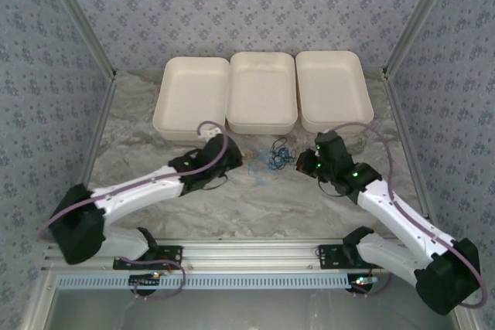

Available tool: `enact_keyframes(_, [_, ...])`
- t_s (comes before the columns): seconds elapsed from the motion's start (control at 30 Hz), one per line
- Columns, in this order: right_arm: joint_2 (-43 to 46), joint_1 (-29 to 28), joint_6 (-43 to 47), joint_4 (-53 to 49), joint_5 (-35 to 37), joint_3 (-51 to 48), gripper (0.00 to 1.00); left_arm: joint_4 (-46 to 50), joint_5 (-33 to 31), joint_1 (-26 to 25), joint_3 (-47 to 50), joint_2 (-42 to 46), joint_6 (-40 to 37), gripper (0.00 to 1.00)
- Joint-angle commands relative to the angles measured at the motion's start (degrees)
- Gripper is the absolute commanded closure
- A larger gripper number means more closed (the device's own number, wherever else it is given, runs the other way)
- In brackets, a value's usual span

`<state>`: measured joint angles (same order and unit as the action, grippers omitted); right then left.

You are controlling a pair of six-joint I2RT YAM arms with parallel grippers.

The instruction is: Untangle the cables

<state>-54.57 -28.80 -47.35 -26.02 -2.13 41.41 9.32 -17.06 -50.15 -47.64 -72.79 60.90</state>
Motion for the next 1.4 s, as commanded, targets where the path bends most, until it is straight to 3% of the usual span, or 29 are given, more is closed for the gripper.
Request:
enact_keyframes(0.0, [0.77, 2.66, 3.51, -7.57, -0.16, 4.07, 1.0, 13.3, -6.11, 2.84, 2.65, 7.32, -1.63, 1.0])
enact_keyframes(0.2, [-1.53, 4.02, 3.21, -7.11, -3.42, 7.69, 1.0, 18.95, -5.86, 7.4, 5.42, 19.91, -3.07, 1.0])
enact_keyframes(0.43, [-3.45, 5.82, 1.41, -8.17, 1.4, 6.64, 1.0, 24.21, -4.59, 13.21, 5.23, 27.9, -4.94, 1.0])
enact_keyframes(0.77, [-2.04, 18.9, 1.2, -11.46, -0.16, 5.25, 1.0, 36.68, -6.67, 23.61, -2.95, 35.08, -8.15, 1.0])
enact_keyframes(0.87, [-3.29, 19.25, 1.03, -7.18, -4.34, 4.37, 1.0, 31.52, 0.01, 24.9, -2.56, 34.08, -9.87, 1.0])
enact_keyframes(1.0, [-9.11, 13.03, 0.89, -4.81, -4.14, 5.13, 1.0, 20.88, 11.99, 24.84, -2.17, 30.0, -11.47, 1.0])
enact_keyframes(1.17, [-12.34, 5.77, -0.62, -2.55, -1.07, 4.62, 1.0, 18.71, 16.31, 24.77, -7.6, 26.46, -14.27, 1.0])
enact_keyframes(1.27, [-14.08, 4.81, -1.01, -2.05, -0.57, 4.16, 0.99, 18.21, 19.84, 24.78, -10.76, 23.43, -15.53, 1.0])
enact_keyframes(1.33, [-14.77, 4.81, -0.95, -1.77, -0.97, 4.11, 0.87, 16.53, 23.33, 24.75, -11.33, 21.65, -15.6, 1.0])
enact_keyframes(1.37, [-14.5, 4.68, -0.81, -1.76, -1.14, 4.03, 0.76, 15.64, 24.51, 24.72, -11.25, 20.94, -15.47, 1.0])
